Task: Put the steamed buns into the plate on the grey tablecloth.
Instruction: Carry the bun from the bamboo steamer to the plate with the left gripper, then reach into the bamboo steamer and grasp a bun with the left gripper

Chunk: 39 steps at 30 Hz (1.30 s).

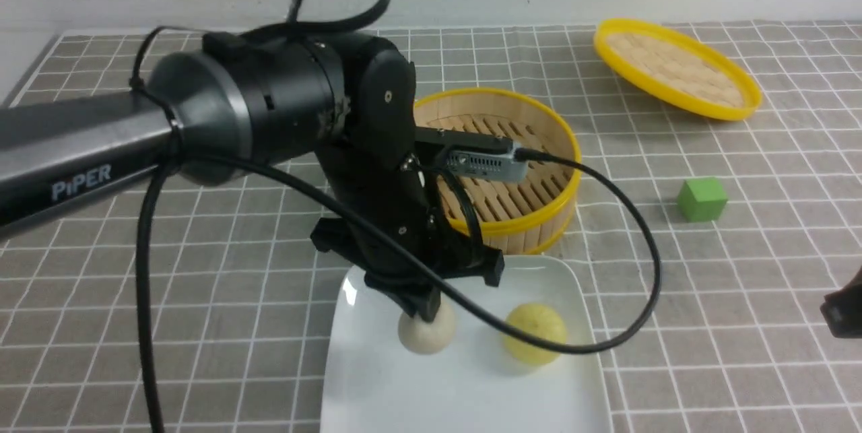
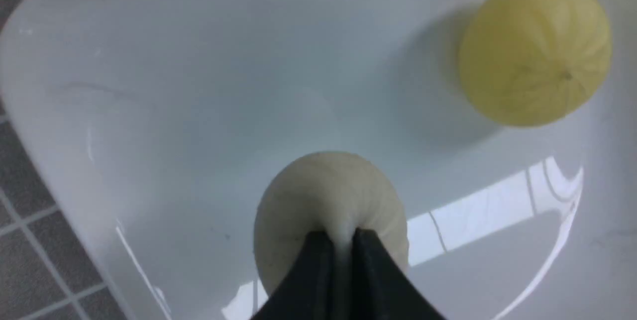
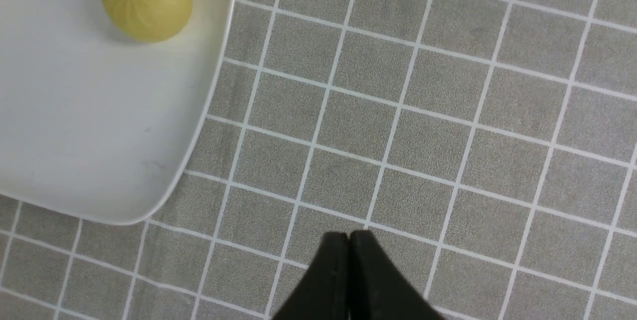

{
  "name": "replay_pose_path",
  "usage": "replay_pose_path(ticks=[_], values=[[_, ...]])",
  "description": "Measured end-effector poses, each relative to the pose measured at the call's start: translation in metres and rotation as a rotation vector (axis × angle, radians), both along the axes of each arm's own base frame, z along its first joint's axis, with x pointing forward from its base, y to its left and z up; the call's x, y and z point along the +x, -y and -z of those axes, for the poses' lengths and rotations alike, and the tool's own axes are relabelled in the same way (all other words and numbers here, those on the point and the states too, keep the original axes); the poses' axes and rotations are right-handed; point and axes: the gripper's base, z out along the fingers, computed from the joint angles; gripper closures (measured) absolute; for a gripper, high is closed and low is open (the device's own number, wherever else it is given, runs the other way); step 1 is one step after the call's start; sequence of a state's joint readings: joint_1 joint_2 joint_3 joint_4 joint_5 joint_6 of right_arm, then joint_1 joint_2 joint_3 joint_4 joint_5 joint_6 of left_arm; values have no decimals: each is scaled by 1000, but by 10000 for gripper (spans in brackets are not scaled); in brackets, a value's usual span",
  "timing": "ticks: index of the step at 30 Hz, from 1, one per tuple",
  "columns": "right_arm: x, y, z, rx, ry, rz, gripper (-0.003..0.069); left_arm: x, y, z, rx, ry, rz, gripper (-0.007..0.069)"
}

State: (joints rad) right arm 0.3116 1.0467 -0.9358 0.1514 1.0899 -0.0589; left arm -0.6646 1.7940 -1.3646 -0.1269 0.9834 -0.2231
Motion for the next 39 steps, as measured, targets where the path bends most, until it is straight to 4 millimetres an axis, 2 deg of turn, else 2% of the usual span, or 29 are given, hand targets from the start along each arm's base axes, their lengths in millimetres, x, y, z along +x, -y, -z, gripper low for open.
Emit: replay_pose_path(ticks=[4, 8, 9, 10, 11, 14, 15, 17, 19, 20, 22, 23, 25, 29, 34, 39], values=[[0, 0, 0, 4, -1, 0, 637, 5, 3, 16, 14, -35, -88, 473], [0, 0, 0, 5, -2, 0, 632, 8, 5, 28, 19, -59, -147, 311], [0, 0, 0, 5, -2, 0, 632, 8, 5, 28, 20, -59, -148, 311], [0, 0, 0, 5, -2, 0, 629, 11, 6, 23, 8, -40, -142, 243], [0, 0, 0, 5, -2, 0, 627, 13, 8, 16, 0, -16, -127, 209], [0, -1, 0, 9, -3, 0, 623, 23, 11, -11, -20, 97, -81, 146], [0, -1, 0, 11, -4, 0, 623, 24, 11, -13, -25, 103, -80, 144], [0, -1, 0, 16, -6, 0, 621, 33, 14, -36, -46, 190, -71, 130], [0, -2, 0, 23, -6, 1, 617, 51, 19, -65, -90, 291, -111, 129], [0, -2, 0, 25, -6, 1, 617, 52, 20, -66, -92, 296, -111, 129], [0, -2, 0, 26, -6, 1, 615, 70, 24, -75, -115, 327, -155, 132], [0, -2, -1, 29, -6, 1, 613, 85, 27, -72, -116, 331, -179, 138], [0, -2, -1, 31, -6, 1, 610, 101, 31, -70, -119, 341, -194, 141], [0, -3, -1, 34, -6, 2, 601, 131, 40, -42, -47, 323, -193, 143], [0, -3, -1, 34, -6, 2, 596, 148, 46, -12, 31, 320, -184, 143], [-1, -3, -1, 44, -9, 2, 588, 153, 46, 6, 83, 317, -190, 162]])
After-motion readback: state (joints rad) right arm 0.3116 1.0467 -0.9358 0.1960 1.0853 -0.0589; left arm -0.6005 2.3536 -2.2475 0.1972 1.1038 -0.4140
